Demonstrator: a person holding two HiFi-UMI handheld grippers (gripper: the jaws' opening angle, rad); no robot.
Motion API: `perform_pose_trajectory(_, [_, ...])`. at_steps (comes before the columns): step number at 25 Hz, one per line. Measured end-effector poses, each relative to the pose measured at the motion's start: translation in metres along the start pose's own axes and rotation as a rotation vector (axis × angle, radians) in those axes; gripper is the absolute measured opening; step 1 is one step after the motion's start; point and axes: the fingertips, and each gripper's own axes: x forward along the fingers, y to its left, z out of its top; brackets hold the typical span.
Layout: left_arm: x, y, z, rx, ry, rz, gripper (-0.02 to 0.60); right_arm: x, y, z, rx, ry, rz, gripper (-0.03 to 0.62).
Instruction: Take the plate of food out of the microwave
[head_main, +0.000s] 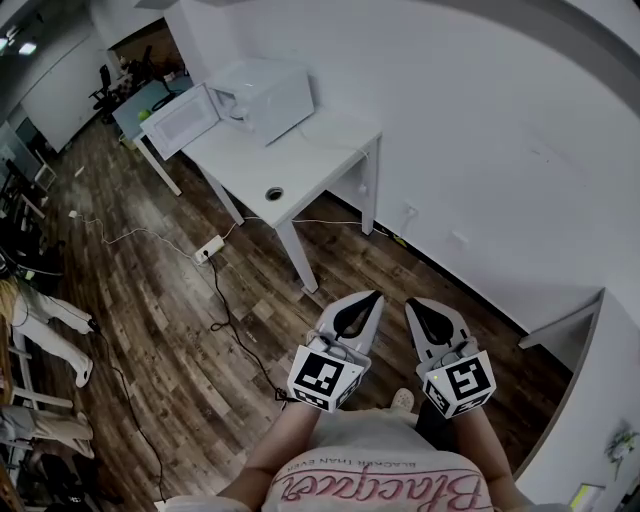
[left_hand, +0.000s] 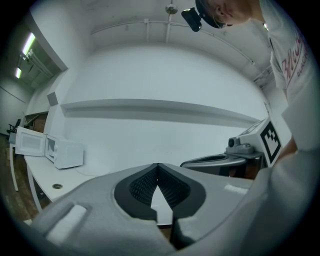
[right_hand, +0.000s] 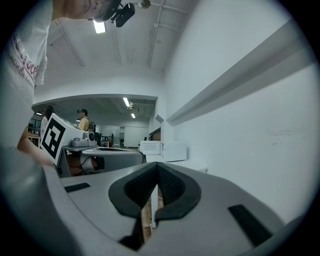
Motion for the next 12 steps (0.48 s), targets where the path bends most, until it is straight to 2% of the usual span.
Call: perform_pose_trajectory(12, [-0.076,0.079,0.005,-0.027,-0.040,0.121,0.006,0.060,0.089,0.009,-0.002,-0.008,0.112,0.012])
